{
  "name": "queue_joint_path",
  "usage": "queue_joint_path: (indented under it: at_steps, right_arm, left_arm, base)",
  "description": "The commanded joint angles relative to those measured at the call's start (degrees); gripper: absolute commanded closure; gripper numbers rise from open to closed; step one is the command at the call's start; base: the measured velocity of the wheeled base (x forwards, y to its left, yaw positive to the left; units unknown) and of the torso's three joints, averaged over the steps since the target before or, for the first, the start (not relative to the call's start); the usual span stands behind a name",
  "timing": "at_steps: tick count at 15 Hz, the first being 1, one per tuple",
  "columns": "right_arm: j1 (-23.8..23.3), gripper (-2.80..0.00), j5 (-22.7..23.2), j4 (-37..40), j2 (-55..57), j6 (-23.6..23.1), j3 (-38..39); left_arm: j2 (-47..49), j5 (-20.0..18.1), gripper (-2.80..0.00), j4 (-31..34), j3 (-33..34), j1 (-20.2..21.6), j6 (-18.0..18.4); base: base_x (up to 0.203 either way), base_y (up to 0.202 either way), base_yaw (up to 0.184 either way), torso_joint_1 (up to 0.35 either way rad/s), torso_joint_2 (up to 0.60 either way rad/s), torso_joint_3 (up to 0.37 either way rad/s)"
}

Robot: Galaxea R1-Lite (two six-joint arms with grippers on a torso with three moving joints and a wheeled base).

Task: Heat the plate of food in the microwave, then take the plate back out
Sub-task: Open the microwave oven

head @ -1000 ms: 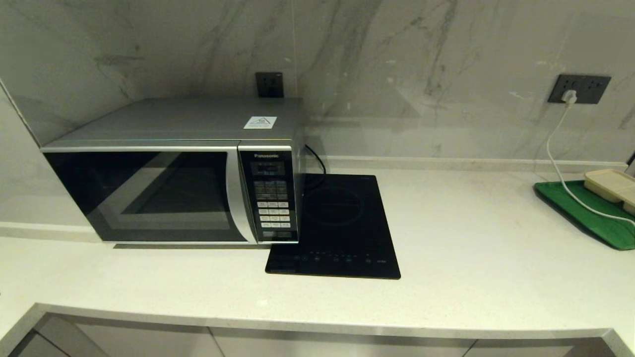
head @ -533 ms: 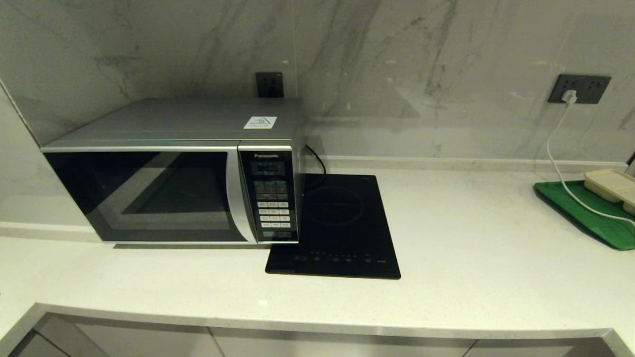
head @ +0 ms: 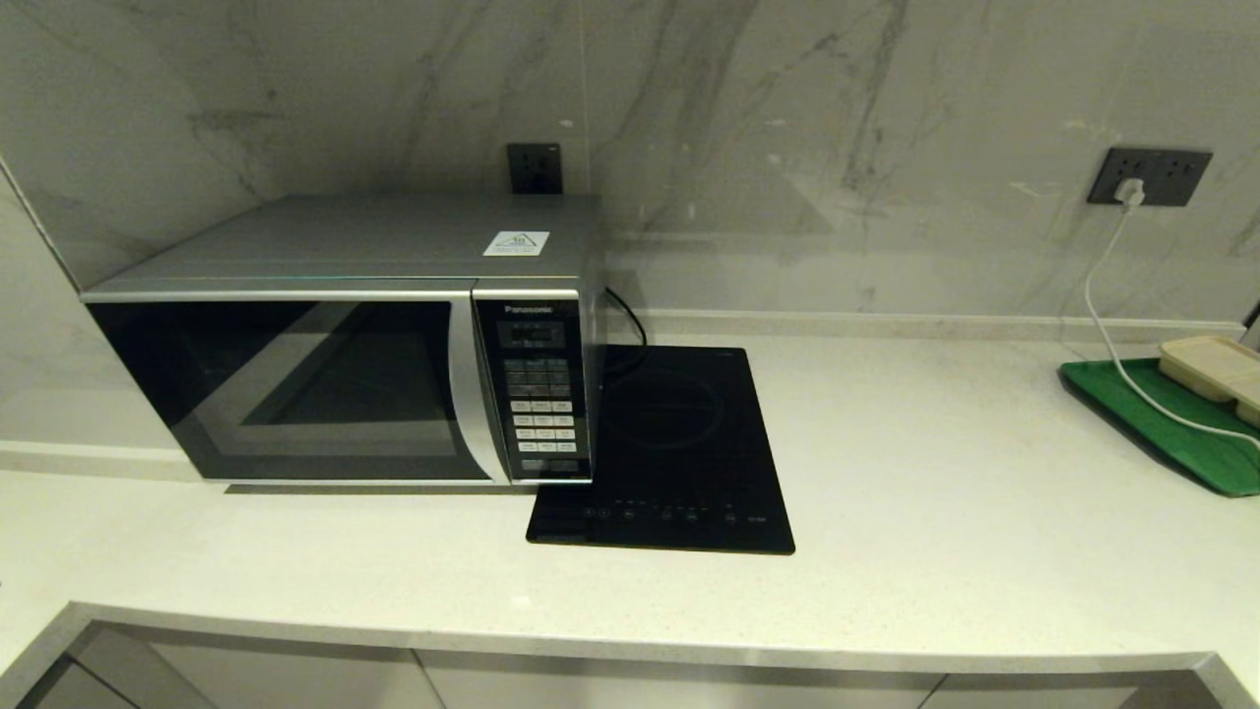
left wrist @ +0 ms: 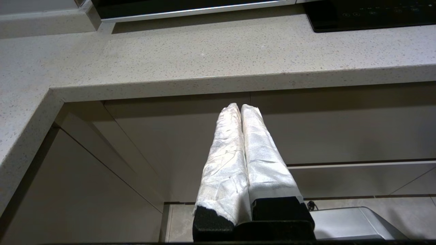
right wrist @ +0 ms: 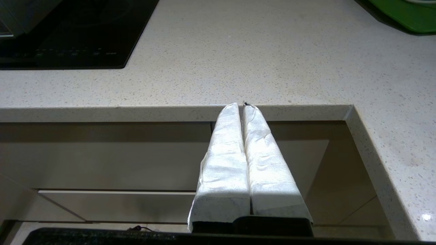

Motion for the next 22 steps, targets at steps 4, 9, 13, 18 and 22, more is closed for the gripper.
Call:
queue_joint_path:
  at_steps: [4, 9, 13, 18, 22]
  right_arm:
    - [0.01, 0.00, -0.04, 0.07, 0.05, 0.04, 0.00]
    - [-0.07, 0.00, -0.04, 0.07, 0.05, 0.04, 0.00]
    - [0.01, 0.00, -0.04, 0.07, 0.05, 0.04, 0.00]
    - [0.01, 0.00, -0.04, 0.07, 0.05, 0.04, 0.00]
    - [0.01, 0.00, -0.04, 0.07, 0.05, 0.04, 0.00]
  left_arm:
    - [-0.01, 1.28, 0.00, 0.18, -0.11, 0.02, -1.39]
    - [0.02, 0.78, 0.00, 0.26, -0.84, 0.02, 1.71]
    - [4.28, -1.85, 0.00, 0.26, -11.18, 0.01, 1.93]
    - [20.72, -0.69, 0.00, 1.58, -30.96, 0.26, -3.16]
    - [36.99, -5.81, 0.00, 17.76, -44.38, -0.95, -25.86]
  base:
    - [0.000, 0.000, 0.000, 0.000, 0.00, 0.000]
    - [0.000, 0.000, 0.000, 0.000, 0.00, 0.000]
    - [0.000, 0.000, 0.000, 0.000, 0.00, 0.000]
    - [0.000, 0.000, 0.000, 0.000, 0.00, 0.000]
    - [0.000, 0.000, 0.000, 0.000, 0.00, 0.000]
